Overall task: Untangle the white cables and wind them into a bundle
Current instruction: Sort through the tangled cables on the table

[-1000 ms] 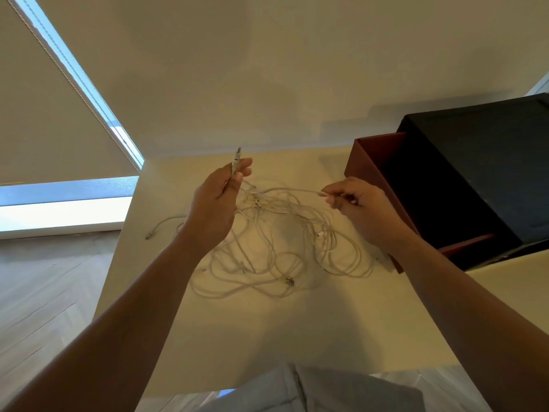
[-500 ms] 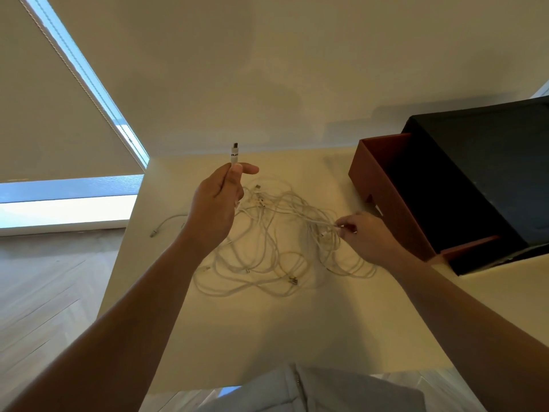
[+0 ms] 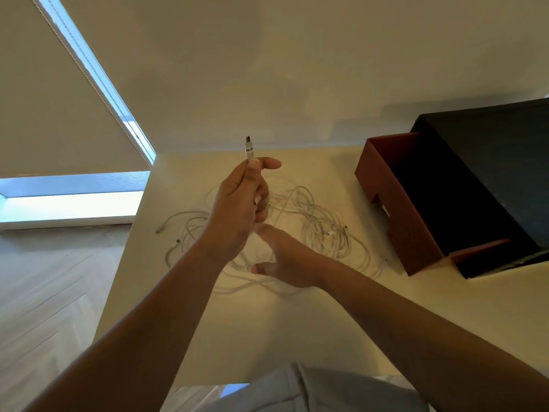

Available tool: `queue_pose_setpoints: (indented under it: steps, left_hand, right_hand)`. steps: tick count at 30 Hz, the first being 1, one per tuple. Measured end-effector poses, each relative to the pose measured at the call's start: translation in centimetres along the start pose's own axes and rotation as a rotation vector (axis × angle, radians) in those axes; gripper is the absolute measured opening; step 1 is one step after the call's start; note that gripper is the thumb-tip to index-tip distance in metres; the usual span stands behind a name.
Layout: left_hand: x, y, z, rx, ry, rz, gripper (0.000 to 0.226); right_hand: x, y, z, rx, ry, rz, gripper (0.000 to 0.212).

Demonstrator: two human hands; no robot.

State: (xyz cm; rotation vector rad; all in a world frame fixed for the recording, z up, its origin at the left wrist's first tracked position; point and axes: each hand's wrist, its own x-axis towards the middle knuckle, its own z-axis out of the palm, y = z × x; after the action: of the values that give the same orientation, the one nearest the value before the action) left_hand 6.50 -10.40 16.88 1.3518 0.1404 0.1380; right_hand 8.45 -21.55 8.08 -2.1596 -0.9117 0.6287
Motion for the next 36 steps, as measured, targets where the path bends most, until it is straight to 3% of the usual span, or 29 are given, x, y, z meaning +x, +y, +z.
queue_pose_setpoints:
  steps: [4, 8, 10, 17, 23, 26, 33, 36]
  left_hand:
    - [-0.4, 0.2, 0.1, -0.168, -0.022, -0.058, 0.033]
    - [-0.7, 0.2, -0.7, -0.119, -0.005, -0.033, 0.034]
    - [-0.9, 0.4, -1.1, -0.063, 0.005, -0.004, 0.033]
    - [-0.7, 1.3, -2.3, 0.098, 0.149, 0.137, 0.033]
    - [0.1, 3.2, -6.9, 0.169, 0.308, 0.246, 0.033]
    - [0.7, 3.4, -8.8, 0.164, 0.333, 0.226, 0.032]
    - [2.1, 2.6, -10.7, 0.213, 0.246, 0.15, 0.031]
    - [2.4, 1.3, -11.2, 0.234, 0.19, 0.098, 0.03]
  right_hand:
    - [1.3, -0.6, 1.7, 0.117, -0.044, -0.042, 0.057]
    - [1.3, -0.2, 2.2, 0.218, 0.012, -0.103, 0.016]
    - [0.8, 0.0, 1.9, 0.267, 0.023, -0.075, 0.007]
    - [-0.4, 2.3, 1.4, 0.202, -0.066, 0.056, 0.011]
    - [-3.0, 5.5, 0.8, -0.092, -0.222, 0.153, 0.023]
    - [-3.4, 6.1, 0.1, -0.167, -0.21, 0.236, 0.02]
    - [-3.0, 4.5, -0.3, 0.12, -0.236, 0.541, 0.017]
    - [-3.0, 4.6, 1.1, 0.218, -0.205, 0.596, 0.027]
